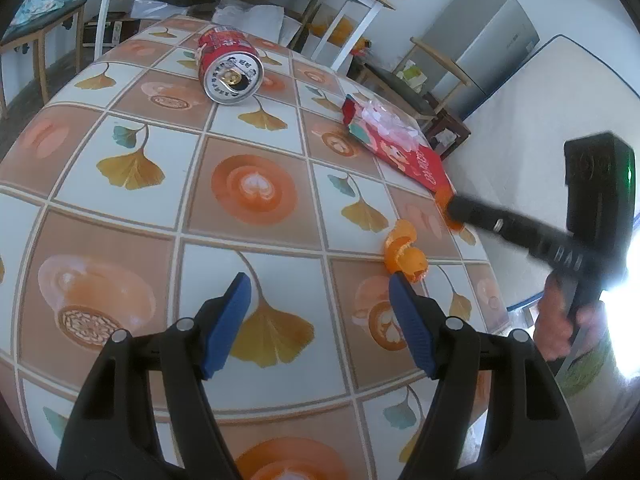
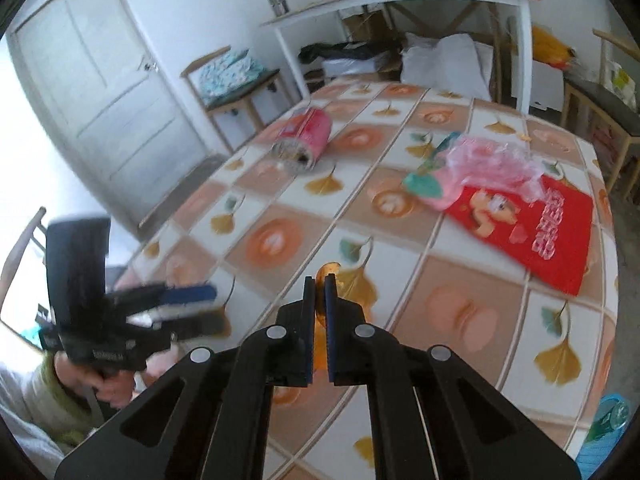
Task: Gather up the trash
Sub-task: 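Grasp the clear plastic bag on the red bag with the right gripper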
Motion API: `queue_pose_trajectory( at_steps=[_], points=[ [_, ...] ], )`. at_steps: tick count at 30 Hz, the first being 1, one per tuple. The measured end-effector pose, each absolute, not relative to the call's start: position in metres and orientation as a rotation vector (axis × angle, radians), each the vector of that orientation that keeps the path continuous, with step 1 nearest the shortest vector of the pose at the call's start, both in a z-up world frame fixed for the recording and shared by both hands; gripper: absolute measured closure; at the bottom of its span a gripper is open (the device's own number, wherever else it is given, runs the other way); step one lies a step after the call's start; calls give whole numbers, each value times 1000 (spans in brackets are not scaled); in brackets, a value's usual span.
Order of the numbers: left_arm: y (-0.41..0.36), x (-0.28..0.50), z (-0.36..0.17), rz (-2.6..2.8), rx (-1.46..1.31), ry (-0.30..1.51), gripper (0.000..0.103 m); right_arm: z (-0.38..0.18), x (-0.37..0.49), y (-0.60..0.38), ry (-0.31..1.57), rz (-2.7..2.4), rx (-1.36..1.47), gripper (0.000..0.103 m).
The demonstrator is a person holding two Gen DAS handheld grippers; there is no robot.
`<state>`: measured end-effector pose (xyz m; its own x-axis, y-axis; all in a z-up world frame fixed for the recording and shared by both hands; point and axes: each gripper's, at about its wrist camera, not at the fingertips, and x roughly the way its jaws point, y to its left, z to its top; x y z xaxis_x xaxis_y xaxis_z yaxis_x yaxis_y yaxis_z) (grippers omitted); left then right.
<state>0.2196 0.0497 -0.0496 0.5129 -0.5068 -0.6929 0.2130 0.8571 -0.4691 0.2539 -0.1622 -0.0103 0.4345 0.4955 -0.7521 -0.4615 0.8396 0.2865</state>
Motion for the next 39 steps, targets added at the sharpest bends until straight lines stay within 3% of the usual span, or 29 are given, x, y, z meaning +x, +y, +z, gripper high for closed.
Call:
queue_pose_trajectory(
  at_steps=[3,8,17,25,29,39],
  points=[
    [47,217,-47,-453,-342,938,35,-25,249,-154,1005,595,9,96],
    [43,213,-43,-475,-333,929,35,-23,246,-172,994,609,124,59],
    [18,212,-39,-582,-311,907,35,-6,245,-238,927,593,430,58],
    [-27,225,-47,-662,-242,948,36,7,265,-263,896,473,409,52],
    [-38,228,-48,-666,-216,947,36,20,299,-273,847,406,391,30],
    [-23,226,-49,-630,-221,953,36,-40,433,-293,1137,175,739,29]
  ],
)
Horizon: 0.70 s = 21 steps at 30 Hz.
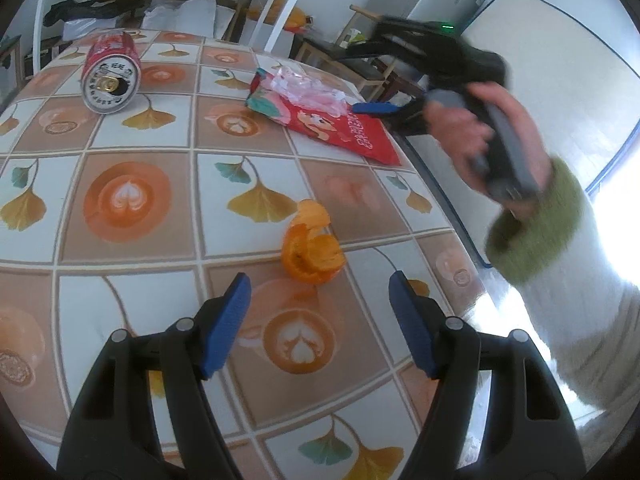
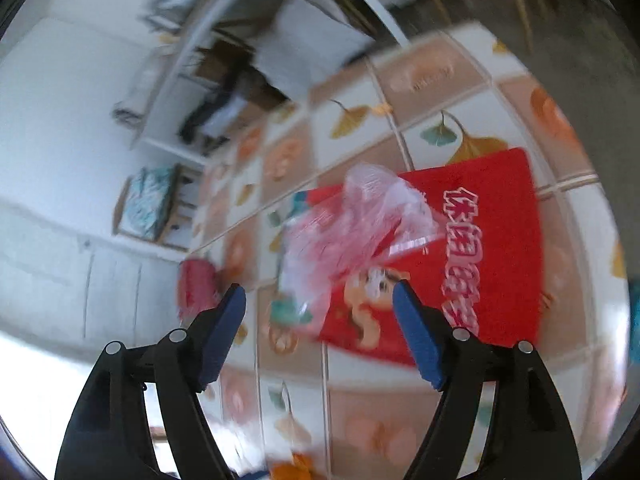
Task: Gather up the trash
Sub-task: 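Grasp the clear plastic bag on the red bag with the right gripper, then grasp the orange peel with the left gripper while the right gripper lifts the plastic bag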
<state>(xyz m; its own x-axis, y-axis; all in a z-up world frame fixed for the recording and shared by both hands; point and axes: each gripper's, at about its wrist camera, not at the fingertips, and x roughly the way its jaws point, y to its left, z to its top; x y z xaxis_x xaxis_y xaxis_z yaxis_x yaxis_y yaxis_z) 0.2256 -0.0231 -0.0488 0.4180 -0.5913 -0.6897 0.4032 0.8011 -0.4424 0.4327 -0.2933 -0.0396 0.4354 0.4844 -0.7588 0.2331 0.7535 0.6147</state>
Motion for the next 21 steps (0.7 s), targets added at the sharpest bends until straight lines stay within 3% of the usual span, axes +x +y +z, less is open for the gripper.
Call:
queue_pose_trajectory(
  at_steps=[6,8,9,11,13,21],
  points=[
    [-13,222,-48,-612,-221,953,36,-59,455,-286,1147,-9,793,33],
    [-10,221,-48,-611,-224,954,36,-60,452,-286,1141,-45,798,54],
    [-10,219,-47,-611,-224,954,36,-63,451,-288,1140,-50,816,60],
    [-10,217,-47,-615,-222,952,36,-69,449,-291,1141,-43,840,85],
    [-10,215,-45,-622,-221,945,36,-75,445,-295,1138,-17,856,98],
    [-9,211,-43,-641,-220,929,35,-58,404,-311,1024,149,935,101]
  ],
)
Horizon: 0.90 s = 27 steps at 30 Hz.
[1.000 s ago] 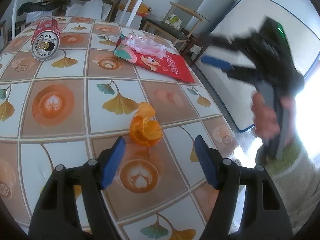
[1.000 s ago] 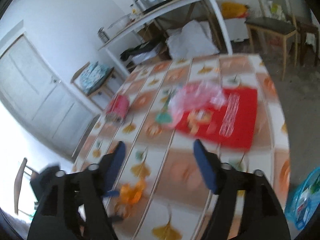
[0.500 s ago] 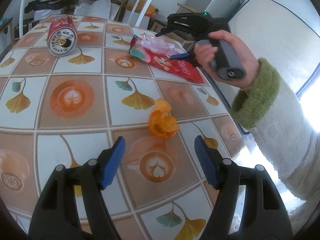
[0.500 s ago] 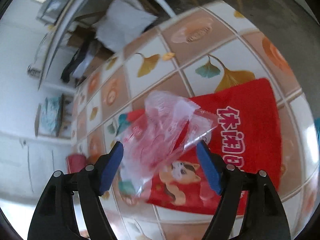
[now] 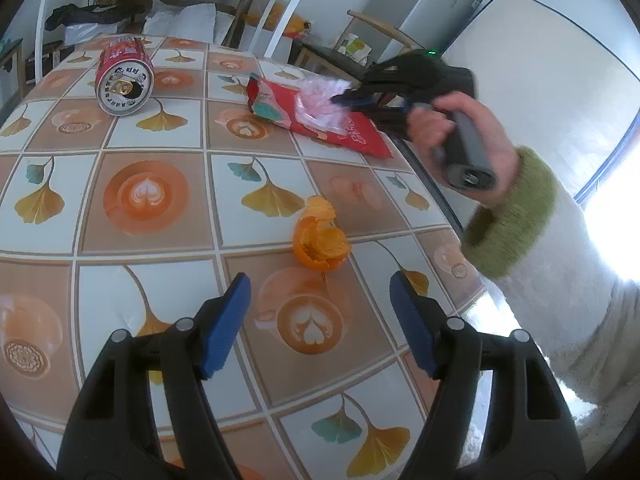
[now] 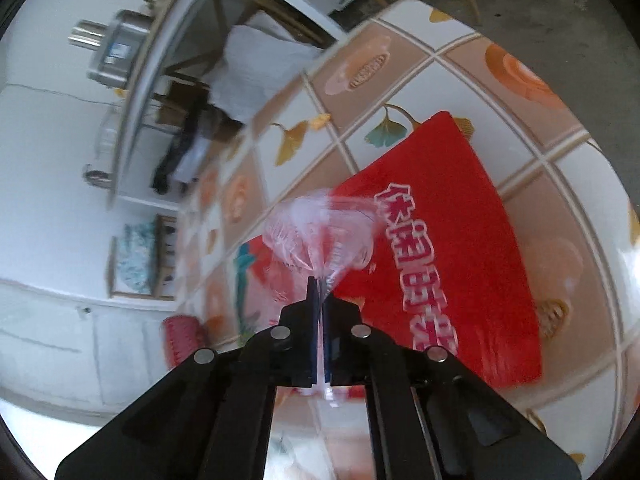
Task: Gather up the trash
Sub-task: 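Grasp the orange peel with the left gripper while the right gripper lifts the plastic bag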
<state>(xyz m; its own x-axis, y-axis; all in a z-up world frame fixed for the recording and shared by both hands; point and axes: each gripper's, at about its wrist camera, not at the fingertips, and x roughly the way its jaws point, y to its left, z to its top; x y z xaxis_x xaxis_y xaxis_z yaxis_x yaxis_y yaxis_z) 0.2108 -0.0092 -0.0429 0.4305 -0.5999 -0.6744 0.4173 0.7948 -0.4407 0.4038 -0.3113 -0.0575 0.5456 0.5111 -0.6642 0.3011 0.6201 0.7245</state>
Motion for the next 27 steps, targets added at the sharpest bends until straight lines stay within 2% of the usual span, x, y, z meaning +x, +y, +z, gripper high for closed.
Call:
queue_pose_trajectory(
  at_steps=[9,17,20,22,27],
  points=[
    [-22,220,-49,-624,-201,946,35,-49,306,-348,983,288,1043,101],
    [-55,233,-53,-510,7,928,39,-78,207,-378,1008,296,1159,101],
    [-58,234,-54,-495,37,915,52,-89,186,-382,1024,281,1182,101],
    [-59,235,-55,-518,24,916,68,-94,176,-385,1022,279,1195,101],
    [-66,230,-52,-520,46,902,83,-93,166,-395,985,287,1218,101]
  ],
)
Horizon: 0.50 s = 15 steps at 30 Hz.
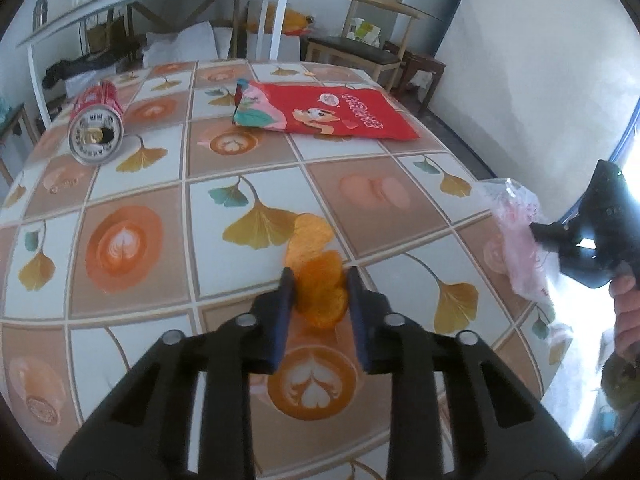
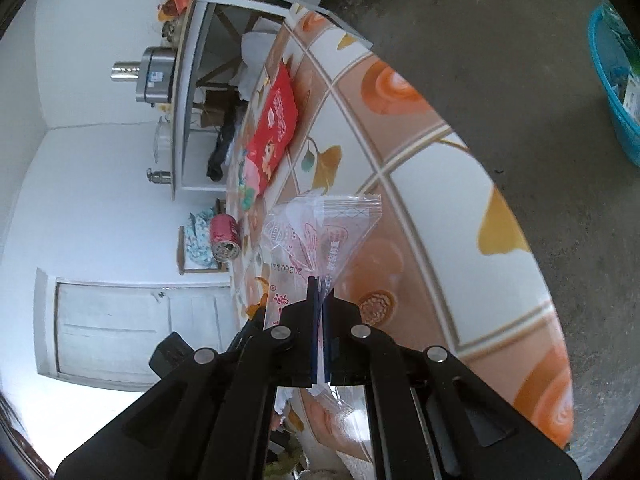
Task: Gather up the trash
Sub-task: 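Grasp the orange peel with the left gripper while the right gripper lifts the plastic bag, then carry the peel and plastic bag over the blue wastebasket and open both grippers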
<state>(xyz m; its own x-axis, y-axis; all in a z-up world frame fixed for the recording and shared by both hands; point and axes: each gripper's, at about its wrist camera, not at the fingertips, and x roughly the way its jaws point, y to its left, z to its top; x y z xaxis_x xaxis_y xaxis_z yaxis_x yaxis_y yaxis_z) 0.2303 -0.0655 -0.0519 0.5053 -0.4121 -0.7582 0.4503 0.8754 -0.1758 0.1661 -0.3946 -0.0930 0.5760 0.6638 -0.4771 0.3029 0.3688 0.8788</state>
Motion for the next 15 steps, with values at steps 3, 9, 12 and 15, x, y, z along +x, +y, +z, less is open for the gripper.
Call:
queue_pose_trajectory(
  at_steps=[3,9,12,15],
  points=[
    [-67,230,-47,-520,41,908,86,-90,156,-405,948,302,1225,101],
    [-75,224,-38,-529,29,916,89,-88,135,-422,891,312,1264,101],
    [-87,218,-30,-555,33,917,89,-86,117,-438,833,308,1295,101],
    [-106,212,-16,-594,55,903,89,-80,91,-469,741,265,1325,101]
  ],
)
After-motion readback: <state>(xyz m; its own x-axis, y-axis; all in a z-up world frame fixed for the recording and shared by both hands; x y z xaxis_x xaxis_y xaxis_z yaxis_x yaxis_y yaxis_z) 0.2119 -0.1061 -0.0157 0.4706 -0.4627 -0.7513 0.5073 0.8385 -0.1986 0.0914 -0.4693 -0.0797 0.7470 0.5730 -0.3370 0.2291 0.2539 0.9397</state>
